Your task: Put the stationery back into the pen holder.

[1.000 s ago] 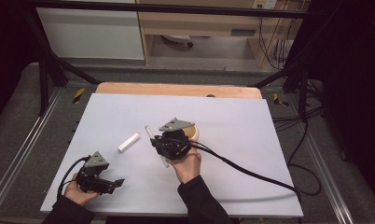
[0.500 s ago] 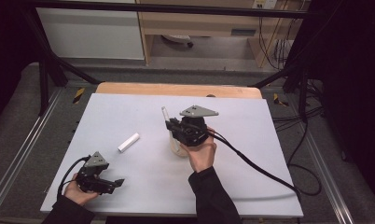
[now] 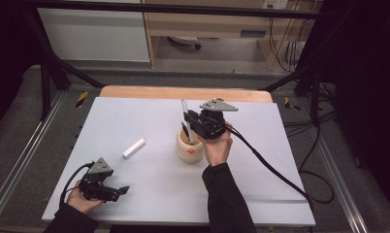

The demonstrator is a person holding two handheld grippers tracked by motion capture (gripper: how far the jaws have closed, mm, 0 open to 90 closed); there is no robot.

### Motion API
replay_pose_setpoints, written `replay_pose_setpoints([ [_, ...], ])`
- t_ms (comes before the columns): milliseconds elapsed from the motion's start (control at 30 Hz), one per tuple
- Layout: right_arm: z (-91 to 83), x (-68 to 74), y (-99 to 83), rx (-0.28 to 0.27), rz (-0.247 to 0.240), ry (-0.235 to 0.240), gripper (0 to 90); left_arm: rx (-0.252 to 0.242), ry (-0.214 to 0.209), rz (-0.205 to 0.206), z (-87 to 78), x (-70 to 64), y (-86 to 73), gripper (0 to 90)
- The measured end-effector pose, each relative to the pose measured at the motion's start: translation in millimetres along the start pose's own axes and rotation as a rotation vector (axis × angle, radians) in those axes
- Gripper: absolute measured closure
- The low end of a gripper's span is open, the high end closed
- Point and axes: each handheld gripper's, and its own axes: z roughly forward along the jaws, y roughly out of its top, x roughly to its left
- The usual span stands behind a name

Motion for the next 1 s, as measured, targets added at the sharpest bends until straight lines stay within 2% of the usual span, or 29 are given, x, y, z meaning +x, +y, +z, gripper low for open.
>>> replay_pose_setpoints([
  [367,26.7,-25.1,-32.3,0.042,0.045,-0.019,78.5,0.002,0.0,0.001,0.5,0.3,-0.1,10.1],
  [533,29.7,-27.2,-44.3,0.051,0.033,-0.013,78.5,0.004,0.0,0.001,0.7,0.0,-0.1,10.1],
  [933,27.9,-30.3,-67.3,0.082,0.04,-0.006,77.8,0.005,0.0,0.001,0.9,0.0,-0.1,10.1],
  [1000,26.2,-30.8,-67.9,0.077,0.042,-0.005,73.5,0.004,0.0,0.001,0.7,0.1,-0.2,10.1],
])
